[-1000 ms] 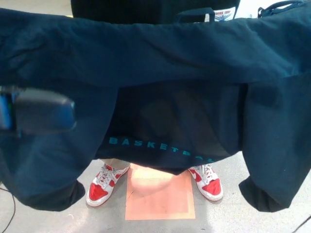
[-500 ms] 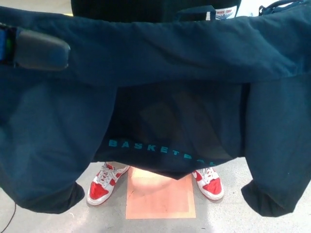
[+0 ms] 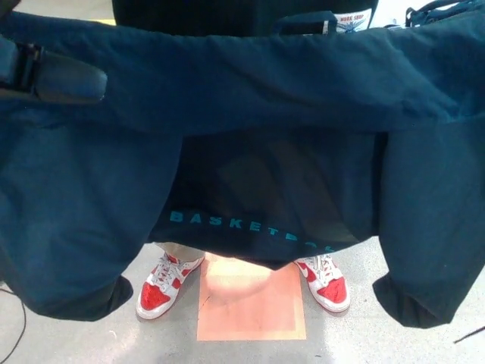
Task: A person hands a coat to the robot and the robot grabs it with both hands and holds it while the person wears the coat.
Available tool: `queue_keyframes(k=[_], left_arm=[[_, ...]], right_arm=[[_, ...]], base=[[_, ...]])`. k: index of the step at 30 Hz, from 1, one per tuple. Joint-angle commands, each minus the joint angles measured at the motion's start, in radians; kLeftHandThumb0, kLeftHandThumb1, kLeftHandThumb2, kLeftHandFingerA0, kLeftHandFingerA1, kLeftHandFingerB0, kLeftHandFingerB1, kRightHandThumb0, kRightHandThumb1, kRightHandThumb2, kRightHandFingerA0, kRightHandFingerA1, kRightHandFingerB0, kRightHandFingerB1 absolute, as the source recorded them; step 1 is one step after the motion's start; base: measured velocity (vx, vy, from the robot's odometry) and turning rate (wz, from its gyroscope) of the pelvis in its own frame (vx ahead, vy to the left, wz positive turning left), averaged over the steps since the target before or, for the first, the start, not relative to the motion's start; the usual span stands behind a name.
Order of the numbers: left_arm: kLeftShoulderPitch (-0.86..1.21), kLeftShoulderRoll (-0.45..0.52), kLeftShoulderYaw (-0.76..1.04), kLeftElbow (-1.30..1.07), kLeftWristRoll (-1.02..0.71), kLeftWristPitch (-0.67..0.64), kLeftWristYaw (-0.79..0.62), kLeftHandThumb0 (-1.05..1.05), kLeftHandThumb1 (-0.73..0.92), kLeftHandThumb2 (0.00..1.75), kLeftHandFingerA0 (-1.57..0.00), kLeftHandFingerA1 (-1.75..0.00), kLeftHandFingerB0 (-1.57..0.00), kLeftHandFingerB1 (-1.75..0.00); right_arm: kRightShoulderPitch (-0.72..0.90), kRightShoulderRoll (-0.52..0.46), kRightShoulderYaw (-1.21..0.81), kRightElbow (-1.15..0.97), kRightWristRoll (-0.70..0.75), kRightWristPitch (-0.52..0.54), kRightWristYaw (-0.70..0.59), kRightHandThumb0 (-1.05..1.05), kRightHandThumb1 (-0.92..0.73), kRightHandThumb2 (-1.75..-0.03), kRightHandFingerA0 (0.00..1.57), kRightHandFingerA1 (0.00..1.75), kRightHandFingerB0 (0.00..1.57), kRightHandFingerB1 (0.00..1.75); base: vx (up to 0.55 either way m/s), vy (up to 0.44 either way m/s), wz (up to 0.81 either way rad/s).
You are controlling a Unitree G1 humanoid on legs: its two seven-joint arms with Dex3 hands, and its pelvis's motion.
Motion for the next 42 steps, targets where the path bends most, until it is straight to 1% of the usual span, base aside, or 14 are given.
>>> queue_keyframes(k=[1,2,5,10,13,16,17,18,24,26,30,34,35,42], left_arm=[[-0.19,0.159,-0.242,0.189,-0.205,0.441,-0.799,-0.93,0.56,0.92,0.0,-0.09,0.0,0.0],[-0.194,0.158,-0.247,0.19,-0.203,0.446,-0.808,-0.92,0.55,0.91,0.0,-0.07,0.0,0.0],[-0.204,0.155,-0.266,0.192,-0.188,0.458,-0.829,-0.92,0.55,0.92,0.0,-0.07,0.0,0.0],[-0.224,0.129,-0.29,0.193,-0.148,0.456,-0.827,-0.93,0.55,0.92,0.0,-0.09,0.0,0.0],[-0.269,0.097,-0.319,0.209,-0.113,0.473,-0.845,-0.92,0.55,0.92,0.0,-0.08,0.0,0.0],[-0.323,0.059,-0.352,0.243,-0.07,0.464,-0.861,-0.92,0.56,0.92,0.0,-0.09,0.0,0.0],[-0.355,0.029,-0.375,0.269,-0.058,0.49,-0.876,-0.9,0.54,0.91,0.0,-0.08,0.0,0.0],[-0.385,0.003,-0.397,0.297,-0.04,0.504,-0.89,-0.9,0.53,0.9,0.0,-0.08,0.0,0.0],[-0.429,-0.033,-0.446,0.372,0.036,0.474,-0.887,-0.91,0.51,0.93,0.0,-0.09,0.0,0.0],[-0.431,-0.041,-0.451,0.395,0.04,0.456,-0.874,-0.9,0.5,0.93,0.0,-0.11,0.0,0.0],[-0.438,-0.049,-0.467,0.407,0.06,0.453,-0.866,-0.91,0.51,0.93,0.0,-0.1,0.0,0.0],[-0.441,-0.054,-0.479,0.414,0.065,0.455,-0.867,-0.92,0.52,0.93,0.0,-0.09,0.0,0.0],[-0.44,-0.054,-0.483,0.412,0.068,0.463,-0.868,-0.92,0.52,0.92,0.0,-0.07,0.0,0.0],[-0.424,-0.045,-0.494,0.381,0.065,0.492,-0.901,-0.89,0.51,0.9,0.0,-0.09,0.0,0.0]], right_arm=[[-0.359,-0.001,0.464,0.151,-0.017,0.439,0.861,-0.9,-0.53,-0.94,0.43,0.55,0.0,0.03],[-0.379,0.013,0.489,0.158,-0.01,0.468,0.892,-0.87,-0.52,-0.91,0.16,0.45,0.0,0.05],[-0.427,0.047,0.561,0.16,0.012,0.549,0.958,-0.88,-0.64,-0.58,0.43,0.42,0.0,0.13],[-0.464,0.111,0.663,0.181,-0.015,0.569,1.007,-0.84,-0.51,-0.9,0.12,0.45,0.0,0.06],[-0.505,0.148,0.725,0.21,-0.06,0.577,1.044,-0.89,-0.65,-0.61,0.31,0.4,0.0,0.1],[-0.539,0.179,0.778,0.246,-0.111,0.575,1.066,-0.87,-0.5,-0.9,0.14,0.47,0.0,0.05],[-0.549,0.194,0.799,0.266,-0.134,0.577,1.071,-0.9,-0.65,-0.6,0.16,0.36,0.0,0.06],[-0.558,0.207,0.819,0.286,-0.157,0.58,1.073,-0.85,-0.52,-0.93,0.1,0.47,0.0,0.03],[-0.599,0.241,0.885,0.337,-0.227,0.566,1.086,-0.9,-0.65,-0.61,0.19,0.39,0.0,0.04],[-0.602,0.243,0.9,0.344,-0.239,0.565,1.085,-0.87,-0.52,-0.91,0.13,0.48,0.0,0.03],[-0.611,0.24,0.919,0.35,-0.27,0.562,1.08,-0.94,-0.66,-0.62,0.28,0.41,0.0,0.0],[-0.627,0.239,0.934,0.365,-0.3,0.572,1.067,-0.9,-0.51,-0.91,0.17,0.49,0.0,0.0],[-0.63,0.241,0.936,0.382,-0.306,0.565,1.064,-0.94,-0.65,-0.6,0.19,0.38,0.0,0.01],[-0.639,0.228,0.928,0.418,-0.31,0.531,1.052,-0.89,-0.51,-0.9,0.13,0.47,0.0,0.0]], base=[[0.0,0.0,0.0],[0.0,0.0,0.0],[0.0,0.0,0.0],[0.0,0.0,0.0],[0.0,0.0,0.0],[0.0,0.0,0.0],[0.0,0.0,0.0],[0.0,0.0,0.0],[0.0,0.0,0.0],[0.0,0.0,0.0],[0.0,0.0,0.0],[0.0,0.0,0.0],[0.0,0.0,0.0],[0.0,0.0,0.0]])
